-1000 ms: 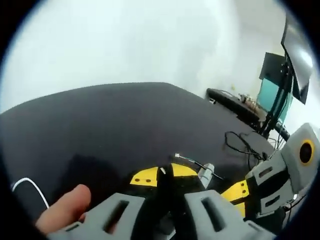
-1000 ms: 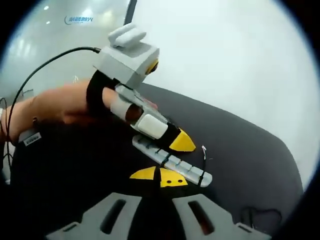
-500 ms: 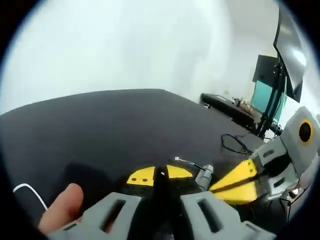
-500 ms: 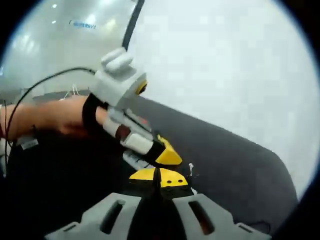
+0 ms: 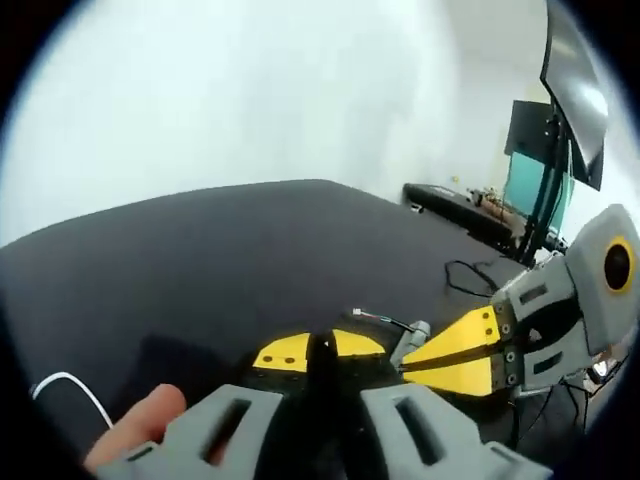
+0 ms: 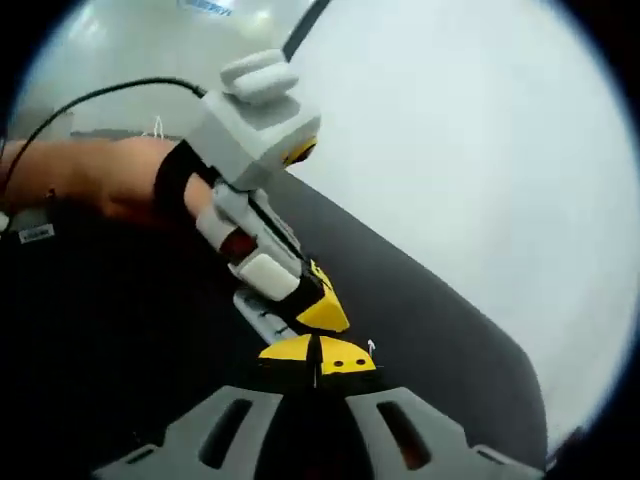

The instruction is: Grab the wires, straighten them and put them on the rack

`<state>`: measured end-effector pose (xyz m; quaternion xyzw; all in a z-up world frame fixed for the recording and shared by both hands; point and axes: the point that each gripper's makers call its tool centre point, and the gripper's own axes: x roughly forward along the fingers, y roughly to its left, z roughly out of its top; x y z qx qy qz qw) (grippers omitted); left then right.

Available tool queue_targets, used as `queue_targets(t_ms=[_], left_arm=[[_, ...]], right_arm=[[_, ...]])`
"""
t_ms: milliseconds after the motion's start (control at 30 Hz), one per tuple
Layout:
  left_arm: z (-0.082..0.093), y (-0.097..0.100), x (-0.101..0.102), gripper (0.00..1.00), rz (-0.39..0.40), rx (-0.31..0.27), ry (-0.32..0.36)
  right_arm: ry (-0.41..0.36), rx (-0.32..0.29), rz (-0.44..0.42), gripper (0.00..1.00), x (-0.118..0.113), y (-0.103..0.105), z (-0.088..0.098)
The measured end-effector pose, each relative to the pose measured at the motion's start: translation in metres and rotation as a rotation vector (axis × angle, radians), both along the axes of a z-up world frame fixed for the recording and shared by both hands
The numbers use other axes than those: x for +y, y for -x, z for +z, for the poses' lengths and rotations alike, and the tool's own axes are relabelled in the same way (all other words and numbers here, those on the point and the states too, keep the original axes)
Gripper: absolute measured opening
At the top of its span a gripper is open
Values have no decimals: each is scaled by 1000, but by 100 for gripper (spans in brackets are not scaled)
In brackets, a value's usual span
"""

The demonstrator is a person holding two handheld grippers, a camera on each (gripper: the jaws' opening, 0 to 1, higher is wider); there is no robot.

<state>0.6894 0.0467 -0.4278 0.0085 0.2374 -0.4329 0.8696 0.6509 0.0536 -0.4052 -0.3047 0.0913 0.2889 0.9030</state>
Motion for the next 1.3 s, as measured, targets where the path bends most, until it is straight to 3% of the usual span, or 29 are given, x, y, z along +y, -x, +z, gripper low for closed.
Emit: queue_targets(t_ms=[67,200,233,300,333,367,500,633,767,800,933,1000,1033,1100,1200,1233,1300], left_arm=[[0,0,2,9,1,3,6],[1,-3,4,19,11,-1,5],[3,-2,2,25,9,0,16],[3,0,-2,27,-5,3,27],[0,1,-3,25,-18,-9,1],[2,2,-5,25,-32,-36,-3],[1,2,-5,23,-33,-40,-11],[0,2,-6,22,-46,-53,-4],[0,1,-4,20,-44,-43,8],[0,1,-4,20,-41,-38,13],[0,1,-1,17,-34,-33,20],[0,1,-2,17,-35,-34,23],[0,1,-2,17,-36,-35,23],[0,1,-2,17,-40,-37,20],[-1,1,-2,17,-46,-37,18],[-1,1,-2,17,-46,-36,19],[-1,1,-2,17,-46,-35,21]], right_arm=[[20,-29,11,0,1,1,-3],[-95,54,16,0,-2,0,-5],[-83,49,22,0,-3,-1,-4],[4,12,58,0,0,1,-4],[40,-2,59,0,1,0,-4],[116,-34,69,0,3,0,-5],[352,-134,122,0,8,7,-8],[452,-153,180,0,9,11,-10],[662,-193,274,0,16,4,-16],[653,-186,288,0,16,4,-15],[490,-116,311,0,10,3,-8],[476,-97,270,0,-1,1,-5],[472,-125,252,0,-2,-3,-2],[530,-162,250,0,1,-4,-2],[553,-161,279,0,4,-6,0],[507,-170,265,0,6,-9,6],[306,-92,207,0,9,-10,12]])
